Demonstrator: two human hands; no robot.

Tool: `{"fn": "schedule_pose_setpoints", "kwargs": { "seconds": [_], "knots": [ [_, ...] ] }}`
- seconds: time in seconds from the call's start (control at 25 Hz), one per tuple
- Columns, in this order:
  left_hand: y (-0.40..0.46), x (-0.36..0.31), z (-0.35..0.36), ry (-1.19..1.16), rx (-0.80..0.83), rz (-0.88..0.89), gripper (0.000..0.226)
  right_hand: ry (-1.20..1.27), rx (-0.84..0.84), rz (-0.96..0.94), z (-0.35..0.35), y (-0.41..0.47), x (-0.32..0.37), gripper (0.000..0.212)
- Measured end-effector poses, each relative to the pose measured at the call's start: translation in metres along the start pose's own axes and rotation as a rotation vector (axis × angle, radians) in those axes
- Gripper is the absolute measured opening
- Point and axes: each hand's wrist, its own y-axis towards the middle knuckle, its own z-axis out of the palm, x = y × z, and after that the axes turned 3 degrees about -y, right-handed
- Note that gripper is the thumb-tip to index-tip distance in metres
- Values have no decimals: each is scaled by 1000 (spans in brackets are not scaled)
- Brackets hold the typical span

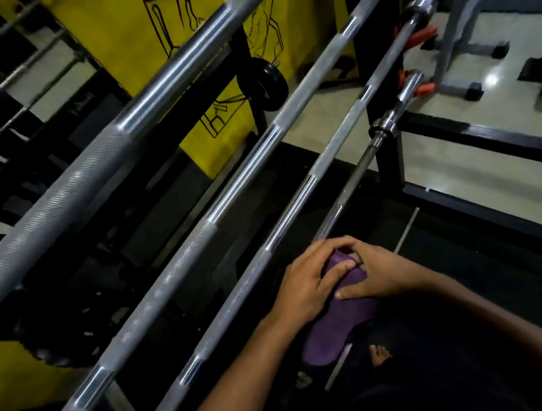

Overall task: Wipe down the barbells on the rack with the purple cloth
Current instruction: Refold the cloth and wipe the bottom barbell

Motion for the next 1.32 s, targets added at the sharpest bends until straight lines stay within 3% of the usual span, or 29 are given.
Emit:
{"fn": "schedule_pose_setpoints", "kwargs": {
  "seconds": [0.12,0.2,0.36,0.52,0.68,0.8,0.92,1.08,1.2,1.32],
  "knots": [
    [-6,22,4,-329,126,-274,44,131,-11,56,-1,6,-12,31],
    [-12,47,8,-187,241,-323,30,455,-16,169,-8,-1,-19,20],
    [3,54,11,14,269,-134,13,856,55,425,-3,-23,-25,19],
    [33,50,-1,236,240,31,25,975,107,560,6,-9,-25,17],
    [18,82,-65,580,32,117,51,1105,-134,569,8,14,-61,28],
    [-26,106,-88,536,197,10,61,1312,-372,575,14,36,-98,36],
    [-53,119,-77,563,177,-140,70,1334,-392,519,24,91,-107,50],
    [-51,125,-77,560,138,-87,65,1482,-621,430,26,178,-91,40],
    [-50,123,-77,515,123,-79,60,1484,-768,522,33,202,-83,44],
    [-52,123,-78,489,98,-53,58,1550,-745,559,64,199,-72,49]
  ]
}}
